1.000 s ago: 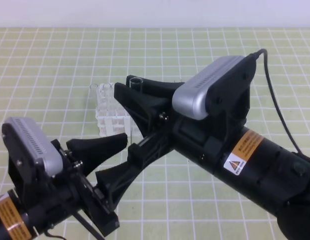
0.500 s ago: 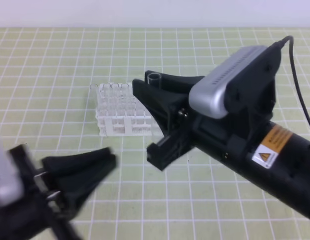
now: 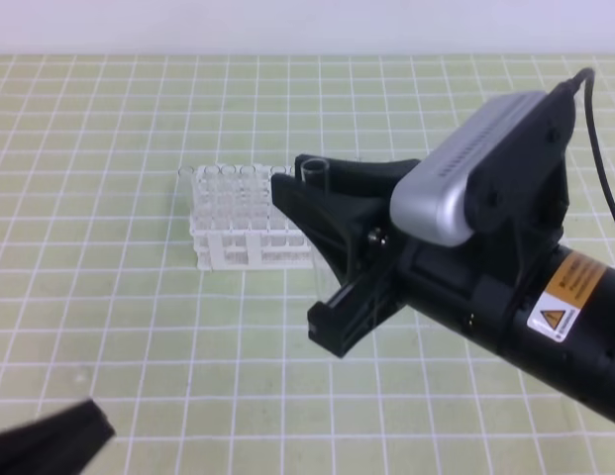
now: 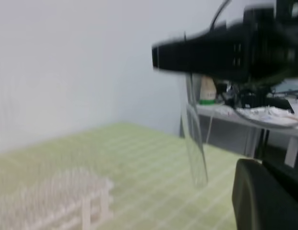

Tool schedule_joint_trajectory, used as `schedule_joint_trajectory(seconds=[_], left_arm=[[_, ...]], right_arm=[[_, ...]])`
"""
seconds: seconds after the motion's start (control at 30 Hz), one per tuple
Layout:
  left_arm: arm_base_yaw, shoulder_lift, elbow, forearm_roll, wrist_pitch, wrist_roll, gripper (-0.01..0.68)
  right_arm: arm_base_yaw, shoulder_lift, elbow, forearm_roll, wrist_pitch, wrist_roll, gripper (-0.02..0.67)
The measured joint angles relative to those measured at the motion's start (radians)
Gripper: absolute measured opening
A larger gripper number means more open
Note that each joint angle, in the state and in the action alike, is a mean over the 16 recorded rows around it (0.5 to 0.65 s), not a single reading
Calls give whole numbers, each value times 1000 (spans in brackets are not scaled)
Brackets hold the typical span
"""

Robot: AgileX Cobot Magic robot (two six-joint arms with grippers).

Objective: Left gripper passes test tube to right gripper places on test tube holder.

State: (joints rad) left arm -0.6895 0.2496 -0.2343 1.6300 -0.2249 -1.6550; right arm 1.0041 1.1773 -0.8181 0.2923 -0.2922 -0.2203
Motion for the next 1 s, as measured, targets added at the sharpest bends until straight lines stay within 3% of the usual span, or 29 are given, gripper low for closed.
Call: schedule_joint_trajectory(seconds=[0.23, 0.63, 1.0], left_arm=[[0, -52, 140, 99, 72, -145, -1], [0, -54, 247, 115, 166, -175, -1], [0, -53, 249, 122, 172, -173, -2]], right_arm=[[0, -2, 0, 0, 25, -8, 91], [-14, -18, 0, 0, 50, -12, 91], [-169, -101, 1, 0, 142, -20, 91]])
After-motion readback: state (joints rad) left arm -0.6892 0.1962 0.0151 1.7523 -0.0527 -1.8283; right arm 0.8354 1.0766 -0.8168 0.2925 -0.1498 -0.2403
